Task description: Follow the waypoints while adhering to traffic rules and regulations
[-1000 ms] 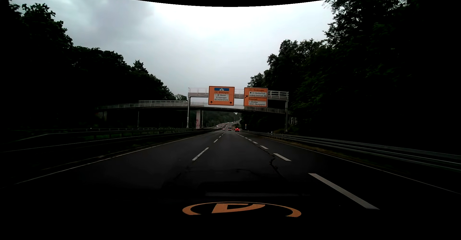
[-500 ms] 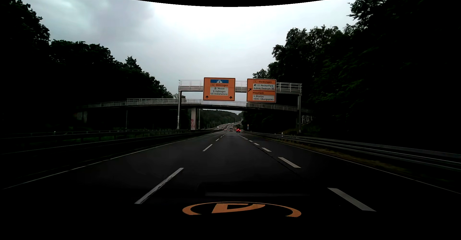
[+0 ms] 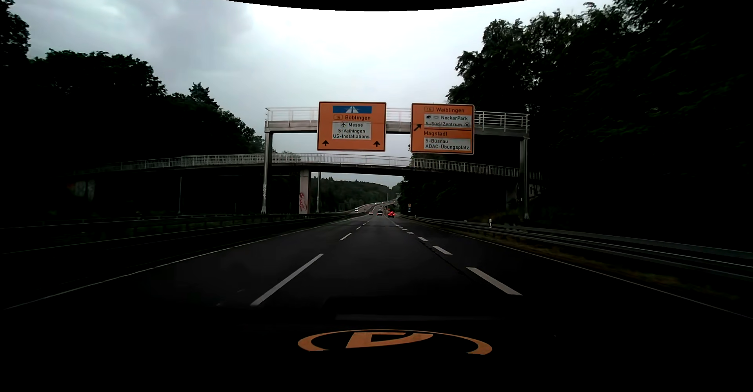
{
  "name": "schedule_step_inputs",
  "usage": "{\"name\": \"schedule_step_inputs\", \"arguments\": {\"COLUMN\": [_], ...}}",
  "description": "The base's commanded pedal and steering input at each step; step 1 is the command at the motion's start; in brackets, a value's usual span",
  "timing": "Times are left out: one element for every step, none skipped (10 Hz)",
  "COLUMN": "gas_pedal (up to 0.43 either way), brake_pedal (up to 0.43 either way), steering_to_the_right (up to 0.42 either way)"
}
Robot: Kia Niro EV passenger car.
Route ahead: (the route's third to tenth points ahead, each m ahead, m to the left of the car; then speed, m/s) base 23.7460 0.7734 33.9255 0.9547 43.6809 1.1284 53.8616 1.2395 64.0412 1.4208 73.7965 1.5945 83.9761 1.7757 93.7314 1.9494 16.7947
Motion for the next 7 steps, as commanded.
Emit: {"name": "schedule_step_inputs", "arguments": {"gas_pedal": [0.240, 0.240, 0.240, 0.240, 0.240, 0.240, 0.240], "brake_pedal": [0.000, 0.000, 0.000, 0.000, 0.000, 0.000, 0.000], "steering_to_the_right": [-0.007, -0.007, -0.007, -0.007, -0.007, -0.007, -0.006]}}
